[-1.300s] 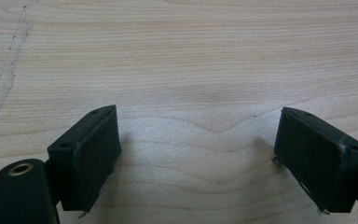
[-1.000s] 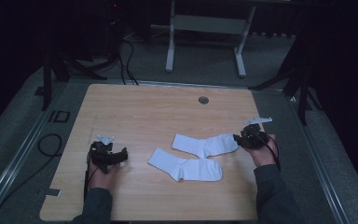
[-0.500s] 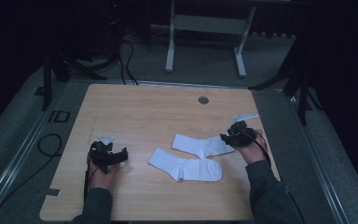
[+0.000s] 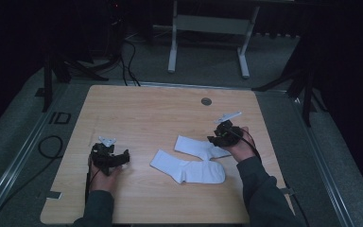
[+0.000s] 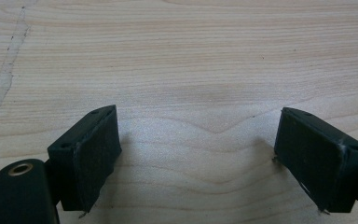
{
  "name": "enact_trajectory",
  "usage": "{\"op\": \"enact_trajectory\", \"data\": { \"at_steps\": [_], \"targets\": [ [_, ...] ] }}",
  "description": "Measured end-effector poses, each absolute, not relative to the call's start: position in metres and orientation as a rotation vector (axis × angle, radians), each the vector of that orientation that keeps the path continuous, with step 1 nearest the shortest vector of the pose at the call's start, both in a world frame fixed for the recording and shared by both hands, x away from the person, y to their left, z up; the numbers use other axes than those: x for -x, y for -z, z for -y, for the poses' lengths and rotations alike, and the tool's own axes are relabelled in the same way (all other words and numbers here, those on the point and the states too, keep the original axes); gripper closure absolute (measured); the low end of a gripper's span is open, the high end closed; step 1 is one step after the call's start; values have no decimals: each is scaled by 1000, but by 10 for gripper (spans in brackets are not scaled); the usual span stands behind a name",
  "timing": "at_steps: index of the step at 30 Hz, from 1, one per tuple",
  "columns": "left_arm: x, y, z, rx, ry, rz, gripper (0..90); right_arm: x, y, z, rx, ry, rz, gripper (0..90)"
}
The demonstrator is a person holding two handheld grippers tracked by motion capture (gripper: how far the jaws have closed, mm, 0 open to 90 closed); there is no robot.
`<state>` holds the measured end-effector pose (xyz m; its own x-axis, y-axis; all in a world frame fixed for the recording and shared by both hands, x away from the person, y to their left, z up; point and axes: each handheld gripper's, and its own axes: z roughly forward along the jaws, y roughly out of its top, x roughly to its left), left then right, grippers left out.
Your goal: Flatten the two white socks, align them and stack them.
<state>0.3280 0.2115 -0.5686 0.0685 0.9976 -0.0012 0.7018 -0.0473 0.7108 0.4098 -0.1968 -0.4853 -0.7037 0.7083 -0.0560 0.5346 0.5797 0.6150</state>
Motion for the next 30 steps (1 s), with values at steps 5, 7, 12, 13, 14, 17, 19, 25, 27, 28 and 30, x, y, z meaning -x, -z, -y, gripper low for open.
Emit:
{"op": "enact_trajectory", "data": {
  "at_steps": [5, 7, 12, 13, 14, 17, 19, 25, 27, 28, 30],
  "targets": [
    [-328, 569, -212, -1807, -703, -1687, 141, -412, 495, 180, -946, -829, -2597, 574],
    [-328, 569, -211, -1807, -703, -1688, 141, -413, 501, 173, -915, -806, -2626, 574],
    [-328, 569, -211, -1807, -703, -1688, 141, -414, 511, 157, -847, -769, -2676, 572],
    [-328, 569, -211, -1807, -703, -1687, 141, -415, 513, 154, -845, -770, -2680, 572],
    [-328, 569, -211, -1808, -702, -1686, 141, -415, 514, 152, -841, -767, -2686, 572],
    [-328, 569, -211, -1807, -702, -1685, 141, -416, 518, 146, -829, -760, -2705, 572],
    [-328, 569, -211, -1807, -702, -1685, 141, -417, 521, 142, -817, -757, -2716, 572],
    [-328, 569, -211, -1807, -702, -1685, 141, -422, 528, 130, -808, -750, -2739, 554],
    [-328, 569, -211, -1808, -702, -1685, 142, -424, 531, 126, -800, -745, -2753, 538],
    [-328, 569, -211, -1808, -701, -1685, 141, -425, 533, 125, -800, -731, -2758, 531],
    [-328, 569, -211, -1809, -701, -1684, 141, -427, 539, 124, -810, -727, -2766, 524]
  ]
}}
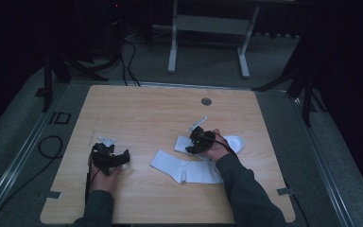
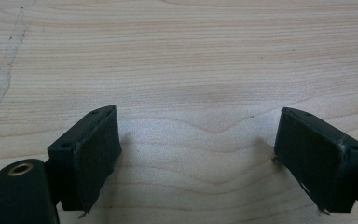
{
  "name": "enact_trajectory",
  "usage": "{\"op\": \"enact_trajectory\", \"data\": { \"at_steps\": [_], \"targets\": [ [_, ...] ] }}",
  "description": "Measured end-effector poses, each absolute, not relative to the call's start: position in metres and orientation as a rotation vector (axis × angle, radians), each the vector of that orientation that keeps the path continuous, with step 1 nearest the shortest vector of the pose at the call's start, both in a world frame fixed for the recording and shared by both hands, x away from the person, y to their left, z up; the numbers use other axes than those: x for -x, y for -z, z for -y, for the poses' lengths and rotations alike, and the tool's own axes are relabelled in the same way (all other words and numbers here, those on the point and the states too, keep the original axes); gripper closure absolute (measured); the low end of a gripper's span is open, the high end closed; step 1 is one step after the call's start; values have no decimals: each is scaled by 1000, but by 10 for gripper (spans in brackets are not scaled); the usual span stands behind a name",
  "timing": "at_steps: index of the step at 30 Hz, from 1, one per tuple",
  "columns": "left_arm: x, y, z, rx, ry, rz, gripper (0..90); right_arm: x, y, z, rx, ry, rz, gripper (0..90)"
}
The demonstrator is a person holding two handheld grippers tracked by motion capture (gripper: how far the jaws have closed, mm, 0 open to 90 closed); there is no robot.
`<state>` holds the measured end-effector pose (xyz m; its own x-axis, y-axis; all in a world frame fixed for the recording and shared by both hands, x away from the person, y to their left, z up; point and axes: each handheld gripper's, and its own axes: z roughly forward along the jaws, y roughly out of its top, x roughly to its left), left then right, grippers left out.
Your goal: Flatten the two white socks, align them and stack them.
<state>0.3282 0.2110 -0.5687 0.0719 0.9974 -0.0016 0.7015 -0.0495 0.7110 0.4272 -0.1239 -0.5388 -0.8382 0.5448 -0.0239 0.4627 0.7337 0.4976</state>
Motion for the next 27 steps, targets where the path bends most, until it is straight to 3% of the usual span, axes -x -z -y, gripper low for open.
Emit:
{"op": "enact_trajectory", "data": {
  "at_steps": [3, 7, 10, 20, 27],
  "targets": [
    [-328, 569, -211, -1809, -700, -1684, 141, -429, 539, 125, -815, -731, -2770, 578],
    [-328, 569, -211, -1809, -700, -1685, 141, -428, 538, 125, -804, -724, -2770, 750],
    [-328, 569, -211, -1811, -699, -1684, 141, -429, 539, 126, -808, -730, -2749, 818],
    [-328, 569, -211, -1811, -699, -1684, 141, -435, 535, 142, -898, -782, -2692, 837],
    [-328, 568, -211, -1811, -698, -1684, 142, -426, 495, 159, -898, -888, -2633, 836]
  ]
}}
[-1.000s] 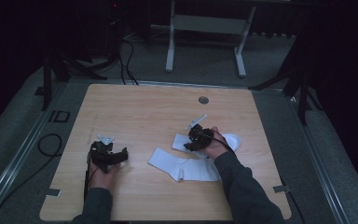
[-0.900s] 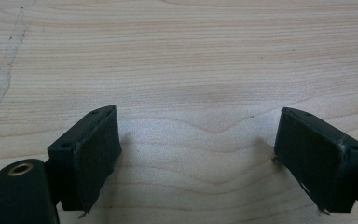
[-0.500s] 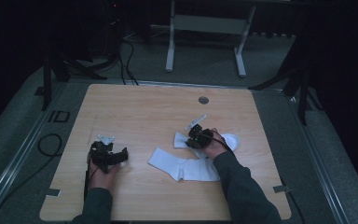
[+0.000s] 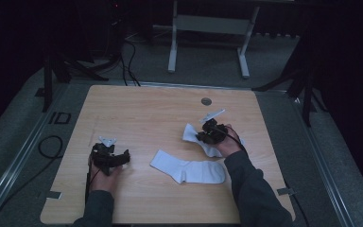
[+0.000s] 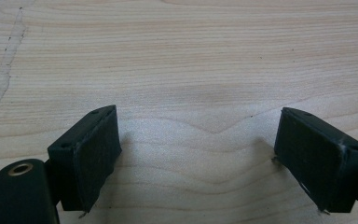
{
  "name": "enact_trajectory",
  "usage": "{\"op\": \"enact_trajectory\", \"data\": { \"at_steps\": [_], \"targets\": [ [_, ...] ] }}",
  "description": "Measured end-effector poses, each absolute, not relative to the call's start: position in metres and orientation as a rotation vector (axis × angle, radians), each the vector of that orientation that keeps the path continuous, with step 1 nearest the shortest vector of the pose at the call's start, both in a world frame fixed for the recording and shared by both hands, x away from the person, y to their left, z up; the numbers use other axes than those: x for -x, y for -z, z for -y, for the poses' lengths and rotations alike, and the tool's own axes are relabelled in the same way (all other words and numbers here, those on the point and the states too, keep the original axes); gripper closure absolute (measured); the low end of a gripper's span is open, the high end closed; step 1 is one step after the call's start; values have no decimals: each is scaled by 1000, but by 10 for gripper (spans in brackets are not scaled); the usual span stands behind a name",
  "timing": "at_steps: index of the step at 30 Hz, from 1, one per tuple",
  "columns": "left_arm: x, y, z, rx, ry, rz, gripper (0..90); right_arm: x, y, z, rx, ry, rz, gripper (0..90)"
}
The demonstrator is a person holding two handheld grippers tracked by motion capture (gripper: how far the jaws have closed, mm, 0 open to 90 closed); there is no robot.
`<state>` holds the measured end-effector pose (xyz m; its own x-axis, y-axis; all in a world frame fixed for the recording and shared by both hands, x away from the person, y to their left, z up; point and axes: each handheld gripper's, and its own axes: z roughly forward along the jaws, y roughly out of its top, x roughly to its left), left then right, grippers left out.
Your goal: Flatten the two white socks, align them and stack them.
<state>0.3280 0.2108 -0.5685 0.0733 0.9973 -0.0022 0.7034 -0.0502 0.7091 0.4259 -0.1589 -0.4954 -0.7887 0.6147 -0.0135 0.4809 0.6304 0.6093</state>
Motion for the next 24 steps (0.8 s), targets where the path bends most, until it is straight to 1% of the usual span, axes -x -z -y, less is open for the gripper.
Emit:
{"op": "enact_trajectory", "data": {
  "at_steps": [4, 8, 13, 14, 19, 24],
  "targets": [
    [-328, 569, -211, -1809, -699, -1684, 141, -416, 467, 170, -878, -943, -2592, 835],
    [-328, 569, -211, -1806, -700, -1685, 142, -408, 447, 181, -878, -1022, -2559, 834],
    [-328, 569, -211, -1808, -699, -1685, 141, -399, 432, 189, -859, -1071, -2530, 833],
    [-328, 569, -211, -1808, -699, -1685, 142, -396, 423, 191, -851, -1084, -2514, 833],
    [-328, 568, -211, -1808, -699, -1686, 142, -390, 406, 193, -815, -1116, -2481, 834],
    [-328, 568, -211, -1808, -699, -1686, 142, -376, 389, 193, -779, -1171, -2452, 833]
  ]
}}
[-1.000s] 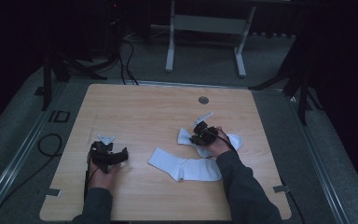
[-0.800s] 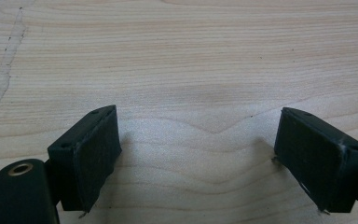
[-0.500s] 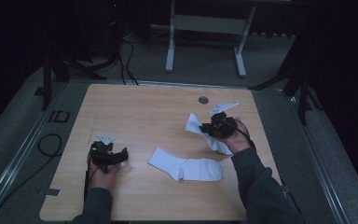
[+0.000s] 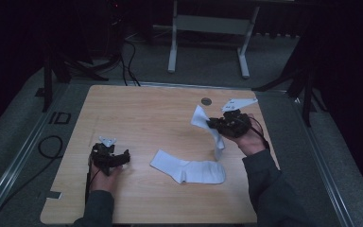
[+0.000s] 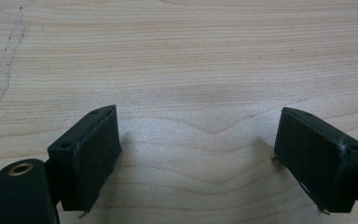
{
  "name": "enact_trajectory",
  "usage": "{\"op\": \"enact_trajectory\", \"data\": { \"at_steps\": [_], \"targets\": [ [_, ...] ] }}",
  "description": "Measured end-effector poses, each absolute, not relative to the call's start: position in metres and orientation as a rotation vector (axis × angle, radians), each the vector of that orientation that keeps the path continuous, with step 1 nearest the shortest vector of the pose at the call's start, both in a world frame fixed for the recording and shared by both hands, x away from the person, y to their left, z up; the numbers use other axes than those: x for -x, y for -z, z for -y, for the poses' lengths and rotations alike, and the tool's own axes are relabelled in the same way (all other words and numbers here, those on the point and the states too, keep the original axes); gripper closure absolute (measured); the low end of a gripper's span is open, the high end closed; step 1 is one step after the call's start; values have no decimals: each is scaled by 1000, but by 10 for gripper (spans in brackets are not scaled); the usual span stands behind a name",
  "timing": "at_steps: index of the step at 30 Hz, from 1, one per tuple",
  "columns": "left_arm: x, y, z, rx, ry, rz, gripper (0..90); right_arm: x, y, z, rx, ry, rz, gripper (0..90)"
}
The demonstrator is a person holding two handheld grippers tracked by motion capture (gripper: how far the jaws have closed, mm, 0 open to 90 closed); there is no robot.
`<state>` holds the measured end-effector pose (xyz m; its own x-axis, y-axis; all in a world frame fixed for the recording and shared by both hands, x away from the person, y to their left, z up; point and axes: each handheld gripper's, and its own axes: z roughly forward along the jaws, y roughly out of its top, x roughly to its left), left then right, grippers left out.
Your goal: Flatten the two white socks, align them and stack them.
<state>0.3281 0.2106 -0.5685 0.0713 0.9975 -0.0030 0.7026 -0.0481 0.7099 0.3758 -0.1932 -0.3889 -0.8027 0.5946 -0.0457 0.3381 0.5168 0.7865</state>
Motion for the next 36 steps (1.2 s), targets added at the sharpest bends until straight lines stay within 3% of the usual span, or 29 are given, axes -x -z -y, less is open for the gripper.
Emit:
{"op": "enact_trajectory", "data": {
  "at_steps": [14, 26, 36],
  "targets": [
    [-328, 569, -210, -1806, -699, -1686, 142, -317, 367, 196, -656, -1232, -2448, 826],
    [-328, 569, -210, -1806, -700, -1688, 142, -323, 440, 159, -720, -1133, -2592, 822],
    [-328, 569, -209, -1796, -706, -1703, 141, -324, 474, 133, -780, -1058, -2613, 818]
  ]
}}
